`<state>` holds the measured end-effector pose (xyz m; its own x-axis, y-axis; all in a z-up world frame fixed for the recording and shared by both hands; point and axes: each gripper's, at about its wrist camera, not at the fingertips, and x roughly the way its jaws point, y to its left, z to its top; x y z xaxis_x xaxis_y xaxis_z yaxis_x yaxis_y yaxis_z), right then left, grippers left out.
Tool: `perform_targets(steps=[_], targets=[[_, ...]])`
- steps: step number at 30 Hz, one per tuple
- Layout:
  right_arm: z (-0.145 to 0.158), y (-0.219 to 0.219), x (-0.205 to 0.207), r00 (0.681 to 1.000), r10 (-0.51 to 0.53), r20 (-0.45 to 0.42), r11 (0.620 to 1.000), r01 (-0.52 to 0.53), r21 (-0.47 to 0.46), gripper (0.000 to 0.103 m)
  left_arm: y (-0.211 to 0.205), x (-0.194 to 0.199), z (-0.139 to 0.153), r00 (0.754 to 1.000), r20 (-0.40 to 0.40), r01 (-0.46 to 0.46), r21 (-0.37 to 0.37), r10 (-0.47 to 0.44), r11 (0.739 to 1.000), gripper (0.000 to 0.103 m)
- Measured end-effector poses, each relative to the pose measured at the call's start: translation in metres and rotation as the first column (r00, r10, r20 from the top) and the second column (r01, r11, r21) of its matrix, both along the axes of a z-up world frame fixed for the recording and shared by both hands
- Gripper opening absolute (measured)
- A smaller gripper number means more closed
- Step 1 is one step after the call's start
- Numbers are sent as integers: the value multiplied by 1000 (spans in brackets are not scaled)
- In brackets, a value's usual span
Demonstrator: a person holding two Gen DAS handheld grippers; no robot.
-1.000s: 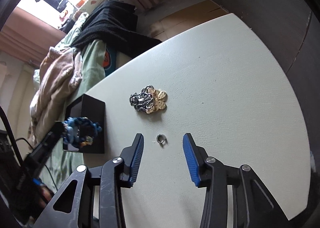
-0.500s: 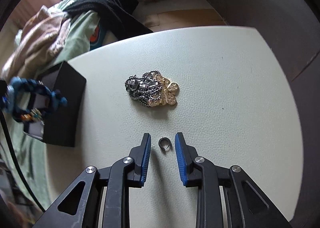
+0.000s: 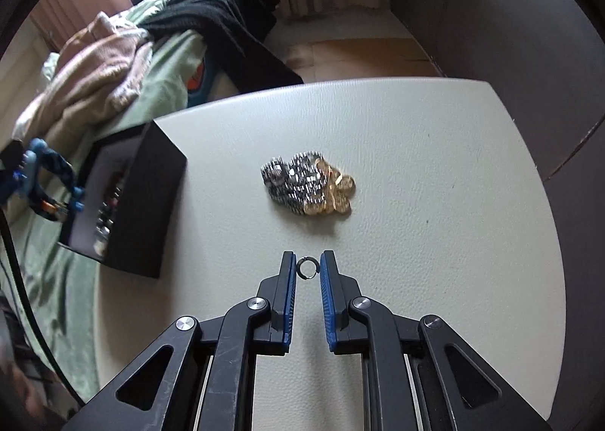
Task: Organize jewelry
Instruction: 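Drop the blue cord knot in the box while the right tool grasps the silver ring, then carry the silver ring over the box and open the right tool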
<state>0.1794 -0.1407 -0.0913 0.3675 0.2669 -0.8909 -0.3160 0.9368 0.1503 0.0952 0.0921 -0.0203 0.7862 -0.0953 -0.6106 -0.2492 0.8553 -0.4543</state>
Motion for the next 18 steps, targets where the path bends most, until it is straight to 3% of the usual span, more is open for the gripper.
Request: perform_targets(steps=[4, 8, 12, 18], targets=[[8, -5, -2, 1000, 4, -4, 998, -4, 67, 14, 7, 7, -3, 997, -51, -53, -3, 53, 999, 30], [20, 1, -6, 999, 23, 32, 994, -26, 103, 14, 14, 7, -4, 995, -50, -89, -21, 88, 996, 74], [32, 15, -3, 997, 45, 62, 983, -55, 175, 14, 18, 5, -1, 995, -25, -101, -8, 101, 995, 75], [44, 24, -3, 995, 59, 82, 955, -80, 284, 14, 30, 3, -7, 992, -62, -116, -42, 113, 992, 75]])
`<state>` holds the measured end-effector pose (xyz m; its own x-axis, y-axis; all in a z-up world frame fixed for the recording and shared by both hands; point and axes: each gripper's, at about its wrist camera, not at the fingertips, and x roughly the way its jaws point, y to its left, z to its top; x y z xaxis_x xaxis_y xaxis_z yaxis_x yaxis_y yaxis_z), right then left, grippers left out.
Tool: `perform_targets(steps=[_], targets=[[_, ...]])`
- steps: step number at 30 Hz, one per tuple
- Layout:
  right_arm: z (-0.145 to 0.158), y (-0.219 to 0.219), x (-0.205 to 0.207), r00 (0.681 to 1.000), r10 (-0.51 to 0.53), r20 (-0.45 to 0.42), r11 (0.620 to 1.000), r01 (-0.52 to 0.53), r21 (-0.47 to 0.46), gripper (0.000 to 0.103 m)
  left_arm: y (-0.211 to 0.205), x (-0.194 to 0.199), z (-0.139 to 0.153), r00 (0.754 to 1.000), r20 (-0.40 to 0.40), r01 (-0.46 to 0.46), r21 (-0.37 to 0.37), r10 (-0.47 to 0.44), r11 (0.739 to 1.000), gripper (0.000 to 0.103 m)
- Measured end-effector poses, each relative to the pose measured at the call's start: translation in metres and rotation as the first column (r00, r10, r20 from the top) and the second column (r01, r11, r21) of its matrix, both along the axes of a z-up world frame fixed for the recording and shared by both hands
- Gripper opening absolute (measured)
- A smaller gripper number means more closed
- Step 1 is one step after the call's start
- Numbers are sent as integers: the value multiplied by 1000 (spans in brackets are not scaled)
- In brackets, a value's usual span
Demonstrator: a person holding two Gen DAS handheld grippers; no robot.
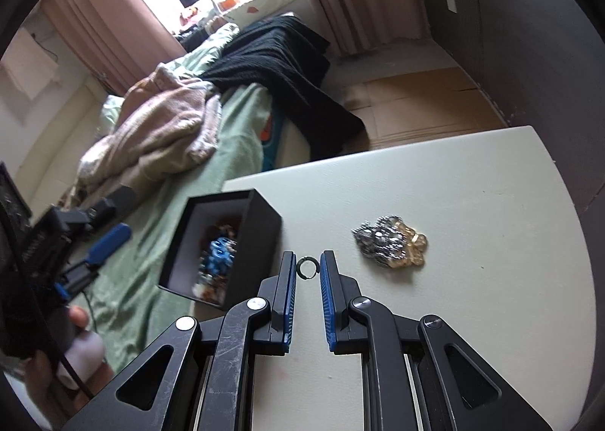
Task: Organize jewelry
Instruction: 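Carry the silver ring over the box and open the right tool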
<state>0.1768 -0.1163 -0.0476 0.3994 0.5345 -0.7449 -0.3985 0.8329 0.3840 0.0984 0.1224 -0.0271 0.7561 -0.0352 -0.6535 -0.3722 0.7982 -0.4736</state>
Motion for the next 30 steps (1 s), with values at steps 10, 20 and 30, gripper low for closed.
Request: perform_targets(steps=[10, 20, 30], targets=[[12, 25, -4, 998, 60, 2, 982, -59, 178, 14, 14, -8, -1, 1000, -6, -29, -17, 29, 999, 75], [2, 52, -2, 989, 116, -96, 960, -87, 265, 29, 18, -16, 1, 999, -4, -32, -23, 31, 999, 75], [-4, 18, 2, 992, 31, -124, 959, 5, 284, 46, 9, -22, 4, 1000, 0, -7, -25, 7, 1000, 75]])
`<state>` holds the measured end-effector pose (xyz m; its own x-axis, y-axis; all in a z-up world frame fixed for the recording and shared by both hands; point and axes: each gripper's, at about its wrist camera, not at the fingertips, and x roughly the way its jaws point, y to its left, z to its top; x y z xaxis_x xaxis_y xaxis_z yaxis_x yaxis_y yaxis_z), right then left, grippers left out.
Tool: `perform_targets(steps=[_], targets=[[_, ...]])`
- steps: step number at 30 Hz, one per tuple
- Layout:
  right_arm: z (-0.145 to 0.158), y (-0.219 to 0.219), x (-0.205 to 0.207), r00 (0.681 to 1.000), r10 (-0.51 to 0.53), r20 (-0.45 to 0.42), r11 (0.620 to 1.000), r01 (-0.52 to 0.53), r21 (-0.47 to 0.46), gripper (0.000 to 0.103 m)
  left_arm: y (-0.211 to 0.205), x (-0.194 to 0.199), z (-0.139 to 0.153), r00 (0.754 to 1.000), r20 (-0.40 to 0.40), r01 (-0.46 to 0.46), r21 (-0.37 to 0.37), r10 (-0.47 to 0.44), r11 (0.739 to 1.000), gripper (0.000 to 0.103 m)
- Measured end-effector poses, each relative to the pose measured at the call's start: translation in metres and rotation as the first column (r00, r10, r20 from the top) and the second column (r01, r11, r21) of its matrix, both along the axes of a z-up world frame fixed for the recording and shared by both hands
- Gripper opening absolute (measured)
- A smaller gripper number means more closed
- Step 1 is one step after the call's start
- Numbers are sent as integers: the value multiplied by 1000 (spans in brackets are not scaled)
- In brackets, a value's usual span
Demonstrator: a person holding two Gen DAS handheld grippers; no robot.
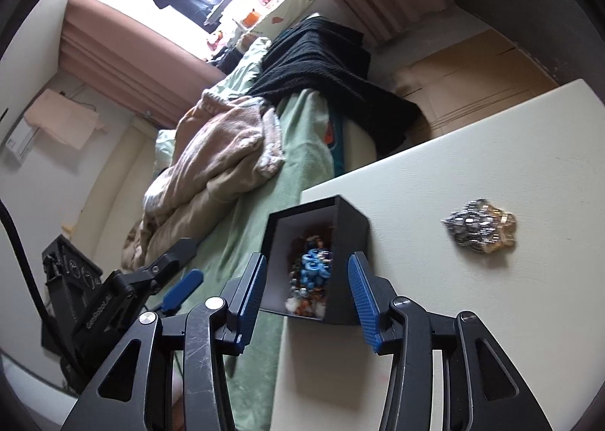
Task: Organize jewelry
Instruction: 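Carry the silver ring over the box and open the right tool, then grasp the silver chain charm cluster with the left tool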
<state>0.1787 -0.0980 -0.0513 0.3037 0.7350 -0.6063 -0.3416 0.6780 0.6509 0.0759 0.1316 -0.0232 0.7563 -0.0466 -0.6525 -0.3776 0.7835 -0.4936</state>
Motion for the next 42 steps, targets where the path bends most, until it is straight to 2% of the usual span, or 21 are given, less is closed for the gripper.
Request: perform_targets(steps=[12, 15, 21, 29, 36, 42], targets=[[2, -55, 3, 992, -129, -3, 990, 128, -52, 47, -43, 8, 3, 996, 8, 92, 63, -93, 994, 75], [0, -61, 6, 989, -145, -3, 986, 144, -82, 50, -53, 12, 3, 993, 8, 116, 80, -117, 990, 75], [-3, -74, 10, 985, -175, -11, 979, 172, -108, 50, -74, 25, -2, 986, 6, 166, 76, -166, 983, 75], [-5, -95, 17, 975, -223, -18, 957, 215, -194, 50, -103, 51, -12, 976, -17, 217, 95, -216, 972, 75], [-5, -119, 29, 962, -270, -47, 949, 257, -183, 50, -136, 78, -20, 966, -63, 260, 193, -252, 946, 75], [-12, -134, 36, 951, -300, -78, 940, 280, -192, 50, -152, 101, -40, 952, -121, 297, 159, -280, 942, 61]])
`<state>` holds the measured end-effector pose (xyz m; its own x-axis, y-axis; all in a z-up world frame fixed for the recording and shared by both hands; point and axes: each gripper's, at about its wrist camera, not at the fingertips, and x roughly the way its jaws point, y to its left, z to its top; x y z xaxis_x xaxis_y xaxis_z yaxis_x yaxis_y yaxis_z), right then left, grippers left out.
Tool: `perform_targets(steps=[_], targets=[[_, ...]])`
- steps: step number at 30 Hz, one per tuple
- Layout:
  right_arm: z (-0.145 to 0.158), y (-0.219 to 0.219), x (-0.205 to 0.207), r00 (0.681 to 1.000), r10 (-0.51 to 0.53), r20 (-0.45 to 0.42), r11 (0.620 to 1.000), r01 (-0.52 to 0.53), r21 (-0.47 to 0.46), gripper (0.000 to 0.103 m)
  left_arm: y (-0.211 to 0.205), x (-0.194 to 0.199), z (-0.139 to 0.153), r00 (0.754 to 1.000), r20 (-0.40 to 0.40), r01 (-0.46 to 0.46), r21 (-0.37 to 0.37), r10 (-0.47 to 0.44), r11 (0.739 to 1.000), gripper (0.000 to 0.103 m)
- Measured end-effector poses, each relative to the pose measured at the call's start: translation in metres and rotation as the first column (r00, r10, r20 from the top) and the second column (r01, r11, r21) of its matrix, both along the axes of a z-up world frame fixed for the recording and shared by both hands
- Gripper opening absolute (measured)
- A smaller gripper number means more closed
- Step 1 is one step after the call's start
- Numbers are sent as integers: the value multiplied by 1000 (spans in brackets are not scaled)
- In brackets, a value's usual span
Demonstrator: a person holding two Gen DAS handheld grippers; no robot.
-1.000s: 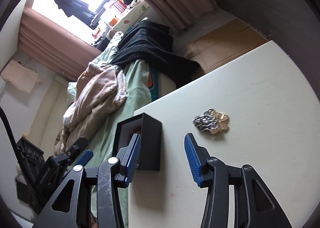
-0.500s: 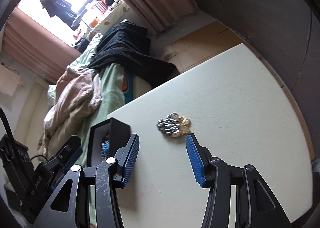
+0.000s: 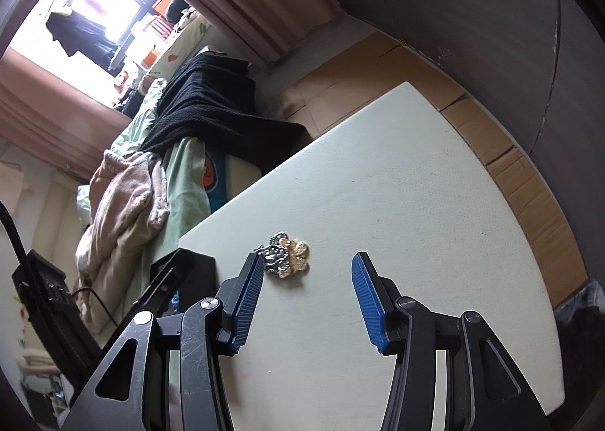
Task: Organize jewelry
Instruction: 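Grasp the silver chain charm cluster with the left tool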
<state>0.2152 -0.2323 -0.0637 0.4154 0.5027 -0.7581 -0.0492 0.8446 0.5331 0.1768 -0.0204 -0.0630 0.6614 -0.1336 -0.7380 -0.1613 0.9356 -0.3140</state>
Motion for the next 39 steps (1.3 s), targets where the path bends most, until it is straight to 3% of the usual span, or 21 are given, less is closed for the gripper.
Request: perform_targets(steps=[8, 16, 20, 27, 33, 37, 38, 39], targets=[[-8, -19, 5, 999, -42, -31, 999, 42, -2, 50, -16, 21, -25, 998, -65, -5, 32, 8, 999, 48], [-11, -28, 6, 996, -65, -55, 998, 66, 18, 50, -29, 30, -41, 995, -96, -4, 102, 14, 995, 48], [-11, -27, 6, 996, -65, -56, 997, 67, 24, 50, -32, 35, -53, 992, -128, -2, 105, 15, 994, 48], [-12, -28, 7, 996, -68, -64, 997, 70, 33, 50, -30, 38, -57, 993, -117, -16, 102, 28, 995, 48], [-13, -28, 6, 996, -66, -67, 997, 68, 31, 50, -30, 33, -57, 990, -140, 38, 92, -25, 995, 47], [-14, -27, 6, 995, -71, -71, 997, 73, 32, 50, -30, 28, -57, 988, -148, 65, 94, -50, 993, 33], [-13, -26, 6, 995, -71, -71, 997, 73, 32, 50, -29, 27, -57, 987, -151, 74, 79, -62, 994, 18], [-13, -25, 6, 995, -70, -71, 997, 73, 31, 50, -28, 26, -57, 985, -159, 80, 74, -67, 994, 13]])
